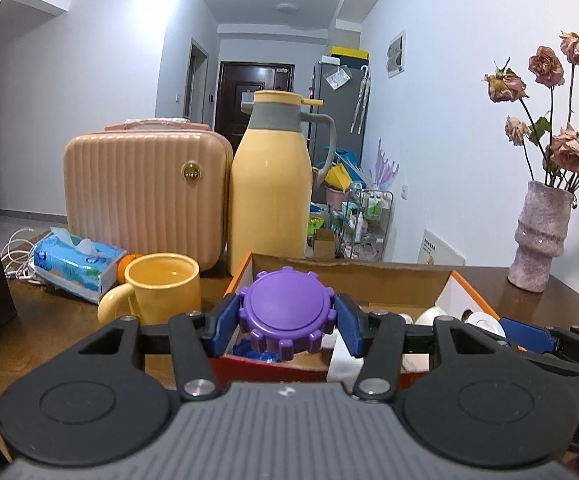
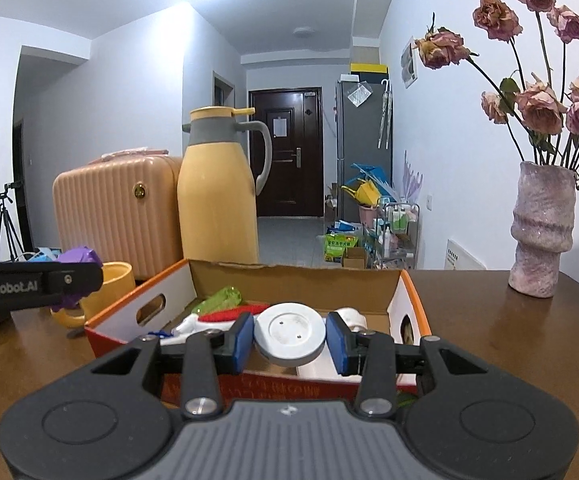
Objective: Organize rigid objects
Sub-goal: 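Carry the purple cap and white disc cap over the box with both grippers, then release the purple cap into the box while the right gripper releases the disc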
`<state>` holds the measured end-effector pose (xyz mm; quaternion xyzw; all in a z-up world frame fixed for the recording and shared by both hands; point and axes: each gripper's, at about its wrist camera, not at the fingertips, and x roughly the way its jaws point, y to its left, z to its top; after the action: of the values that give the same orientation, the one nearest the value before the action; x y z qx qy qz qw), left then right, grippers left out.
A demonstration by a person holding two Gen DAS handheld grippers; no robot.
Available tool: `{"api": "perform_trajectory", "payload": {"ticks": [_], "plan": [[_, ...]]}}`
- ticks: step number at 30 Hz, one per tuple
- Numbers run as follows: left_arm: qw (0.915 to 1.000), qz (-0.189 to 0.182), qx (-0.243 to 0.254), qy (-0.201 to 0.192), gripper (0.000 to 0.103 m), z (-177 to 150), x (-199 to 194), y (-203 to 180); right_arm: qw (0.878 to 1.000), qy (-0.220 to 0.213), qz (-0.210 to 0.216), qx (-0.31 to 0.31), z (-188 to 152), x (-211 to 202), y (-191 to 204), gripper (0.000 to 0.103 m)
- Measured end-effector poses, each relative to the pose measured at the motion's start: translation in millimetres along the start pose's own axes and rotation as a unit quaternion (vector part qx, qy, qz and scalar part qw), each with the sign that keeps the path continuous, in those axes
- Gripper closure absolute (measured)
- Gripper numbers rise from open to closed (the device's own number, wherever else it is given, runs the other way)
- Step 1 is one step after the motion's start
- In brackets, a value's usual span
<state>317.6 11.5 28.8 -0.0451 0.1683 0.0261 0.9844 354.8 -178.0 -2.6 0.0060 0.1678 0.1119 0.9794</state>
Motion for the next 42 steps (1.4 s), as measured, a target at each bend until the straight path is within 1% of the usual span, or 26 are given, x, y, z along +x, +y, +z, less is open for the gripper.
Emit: {"api": "perform_trajectory", "payload": {"ticks": [8, 16, 29, 34, 42], "plan": [[0.9998, 0.009, 0.002, -0.019, 0.05, 10.1, 12.5, -8.8, 1.0, -0.013, 0.001, 0.0, 7.6, 12.8, -0.5, 0.065], [0.9996, 0.014, 0.006, -0.022, 0.05, 14.7, 33.4, -12.5, 1.0, -0.012, 0.003, 0.008, 6.9, 28.8, -4.1, 0.065], [0.9998, 0.014, 0.012, 0.001, 0.05, 16.7, 74.0, -15.3, 1.0, -0.007, -0.002, 0.017, 13.6, 59.6, -15.2, 0.065], [0.9998, 0.009, 0.013, 0.011, 0.05, 16.5, 86.8, -13.9, 1.0, -0.003, -0.003, 0.019, 13.9, 70.8, -18.6, 0.065], [0.9996, 0.012, 0.018, 0.019, 0.05, 16.4, 104.5, -12.1, 1.0, 0.004, -0.007, 0.015, 11.8, 84.2, -19.9, 0.065]]}}
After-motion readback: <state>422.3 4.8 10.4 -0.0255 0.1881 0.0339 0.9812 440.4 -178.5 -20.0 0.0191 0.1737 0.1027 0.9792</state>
